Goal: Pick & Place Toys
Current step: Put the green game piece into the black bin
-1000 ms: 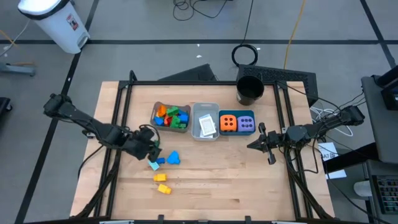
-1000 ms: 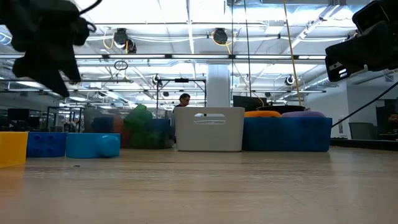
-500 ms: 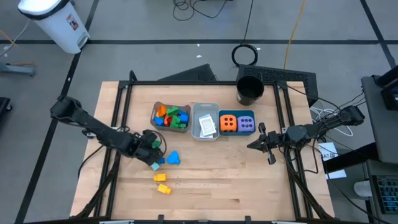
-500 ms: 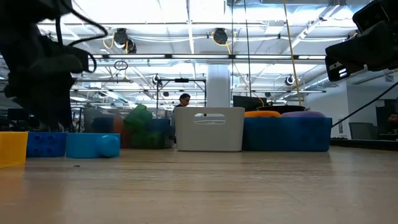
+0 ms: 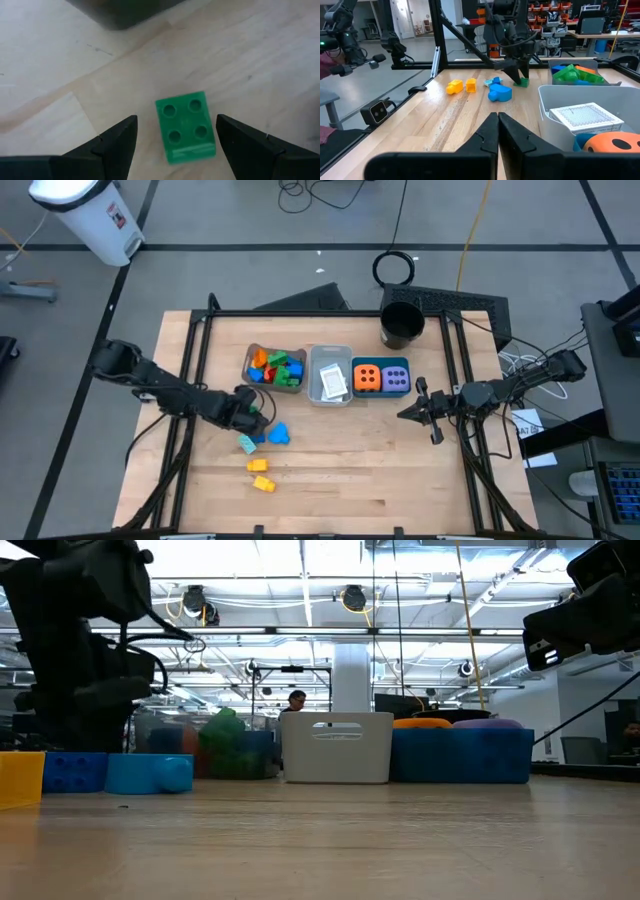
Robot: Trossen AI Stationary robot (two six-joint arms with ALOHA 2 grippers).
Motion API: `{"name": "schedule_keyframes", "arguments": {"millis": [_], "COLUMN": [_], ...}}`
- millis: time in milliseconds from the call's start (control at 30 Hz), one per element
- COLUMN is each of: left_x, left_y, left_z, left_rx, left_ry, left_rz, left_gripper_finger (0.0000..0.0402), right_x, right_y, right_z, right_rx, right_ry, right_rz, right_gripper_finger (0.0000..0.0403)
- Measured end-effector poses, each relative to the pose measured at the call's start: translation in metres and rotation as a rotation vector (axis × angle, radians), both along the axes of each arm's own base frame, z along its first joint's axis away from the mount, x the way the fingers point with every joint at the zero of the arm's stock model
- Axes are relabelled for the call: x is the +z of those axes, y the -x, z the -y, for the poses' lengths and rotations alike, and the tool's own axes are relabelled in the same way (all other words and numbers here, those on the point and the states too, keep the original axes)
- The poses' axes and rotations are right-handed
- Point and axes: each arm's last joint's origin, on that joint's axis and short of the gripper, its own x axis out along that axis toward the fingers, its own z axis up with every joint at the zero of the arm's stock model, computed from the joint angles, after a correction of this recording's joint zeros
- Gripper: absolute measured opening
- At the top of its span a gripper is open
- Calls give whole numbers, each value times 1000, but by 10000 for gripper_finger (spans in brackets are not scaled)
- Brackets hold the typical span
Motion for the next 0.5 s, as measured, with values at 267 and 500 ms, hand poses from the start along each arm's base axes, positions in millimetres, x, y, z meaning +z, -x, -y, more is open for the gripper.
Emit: {"name": "schedule_keyframes", "arguments": {"millis": [267,500], "left_x": [-1,0], "left_y": [-6,-11], "left_z": [-4,-3], "left_rx": [7,-22], "left_ry": [45,48], "left_rz": [22,65], "left_gripper_finger": [244,170], "right_x": [0,0], "right_y": [0,0], "right_z": [0,0], "right_rx": [0,0], "right_ry": [0,0], "right_rz": [0,0], "right_gripper_finger": [4,4]}}
